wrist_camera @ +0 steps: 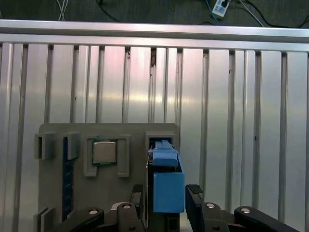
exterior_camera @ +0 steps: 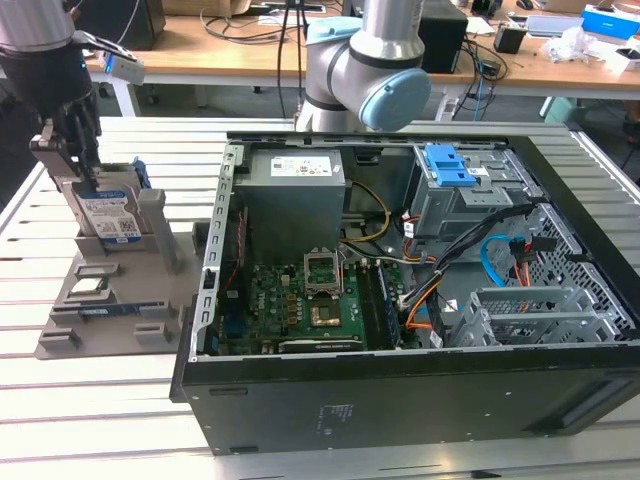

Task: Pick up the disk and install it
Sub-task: 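Pick up the disk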

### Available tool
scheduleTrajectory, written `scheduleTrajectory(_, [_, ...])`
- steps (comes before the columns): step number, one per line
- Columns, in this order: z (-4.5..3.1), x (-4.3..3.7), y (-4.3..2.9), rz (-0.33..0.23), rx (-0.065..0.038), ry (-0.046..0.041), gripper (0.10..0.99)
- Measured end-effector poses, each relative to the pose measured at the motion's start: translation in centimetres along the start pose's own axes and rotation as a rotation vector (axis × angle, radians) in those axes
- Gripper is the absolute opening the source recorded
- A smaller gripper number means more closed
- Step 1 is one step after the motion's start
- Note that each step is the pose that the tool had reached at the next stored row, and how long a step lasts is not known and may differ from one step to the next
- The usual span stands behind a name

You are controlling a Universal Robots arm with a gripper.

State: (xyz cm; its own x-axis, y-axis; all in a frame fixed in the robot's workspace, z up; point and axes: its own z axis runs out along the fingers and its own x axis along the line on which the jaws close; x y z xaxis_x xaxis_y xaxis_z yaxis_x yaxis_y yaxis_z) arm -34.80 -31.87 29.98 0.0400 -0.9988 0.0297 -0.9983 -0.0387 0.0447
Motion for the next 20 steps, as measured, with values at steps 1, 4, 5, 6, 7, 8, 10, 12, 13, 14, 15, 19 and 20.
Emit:
scheduleTrajectory(1, [0.23, -0.01, -0.01, 0.000, 0.000, 0.0000, 0.478])
scheduleTrajectory(4, [0.70, -0.02, -0.03, 0.000, 0.000, 0.0000, 0.478])
scheduleTrajectory(5, [0.78, -0.02, -0.04, 0.000, 0.000, 0.0000, 0.478])
scheduleTrajectory(6, [0.86, -0.03, -0.04, 0.000, 0.000, 0.0000, 0.478])
scheduleTrajectory(7, [0.99, -0.03, -0.05, 0.000, 0.000, 0.0000, 0.478])
scheduleTrajectory(8, [1.12, -0.03, -0.05, 0.000, 0.000, 0.0000, 0.478])
scheduleTrajectory(10, [1.15, -0.03, -0.05, 0.000, 0.000, 0.0002, 0.478])
scheduleTrajectory(12, [1.17, -0.03, -0.05, 0.000, 0.000, 0.0001, 0.478])
scheduleTrajectory(13, [1.18, -0.04, -0.05, 0.000, 0.001, 0.0002, 0.478])
scheduleTrajectory(14, [1.22, -0.05, -0.05, 0.001, 0.016, 0.0005, 0.478])
scheduleTrajectory(15, [1.21, -0.04, -0.06, 0.001, 0.021, 0.0008, 0.478])
scheduleTrajectory(19, [1.21, -0.04, -0.06, 0.001, 0.023, 0.0009, 0.478])
scheduleTrajectory(20, [1.21, -0.04, -0.06, 0.001, 0.023, 0.0009, 0.478])
